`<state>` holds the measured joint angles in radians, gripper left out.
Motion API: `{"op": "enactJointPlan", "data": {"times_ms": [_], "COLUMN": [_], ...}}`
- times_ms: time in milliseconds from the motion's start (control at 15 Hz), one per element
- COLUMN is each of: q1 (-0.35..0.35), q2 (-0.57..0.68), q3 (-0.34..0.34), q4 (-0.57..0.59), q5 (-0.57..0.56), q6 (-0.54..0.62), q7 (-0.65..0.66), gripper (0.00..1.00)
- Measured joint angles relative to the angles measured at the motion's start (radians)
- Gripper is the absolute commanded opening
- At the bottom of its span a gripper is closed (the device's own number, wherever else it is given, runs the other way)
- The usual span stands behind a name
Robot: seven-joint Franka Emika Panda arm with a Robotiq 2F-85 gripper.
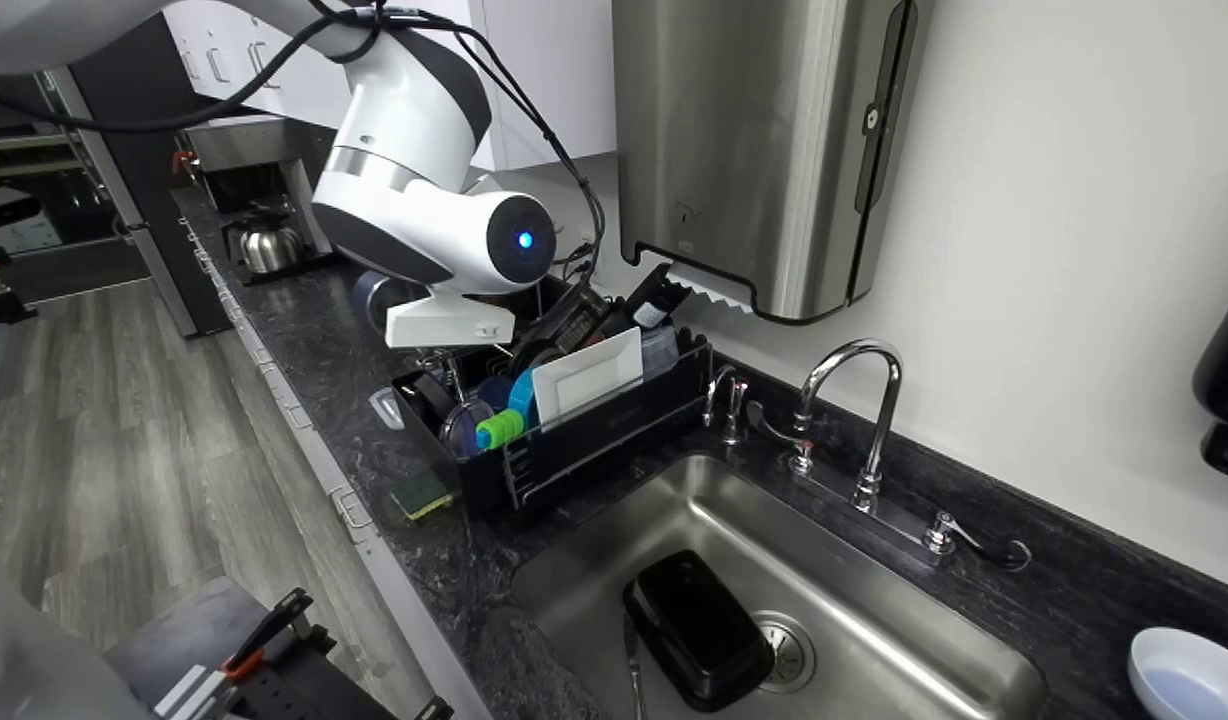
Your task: Put the blue object on the dish rack
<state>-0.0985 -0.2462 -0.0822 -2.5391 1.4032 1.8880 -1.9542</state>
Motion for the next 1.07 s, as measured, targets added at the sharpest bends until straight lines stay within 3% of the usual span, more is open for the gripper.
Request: {"op": "enactJointPlan", "data": {"times_ms": [1067], "q1": [0.000], "q2": [0.088], "q3": [0.001], "q4": [0.075], "q5": [0.045], "q6": [0.005], "q7": [-0.100], "gripper": [0.04]}}
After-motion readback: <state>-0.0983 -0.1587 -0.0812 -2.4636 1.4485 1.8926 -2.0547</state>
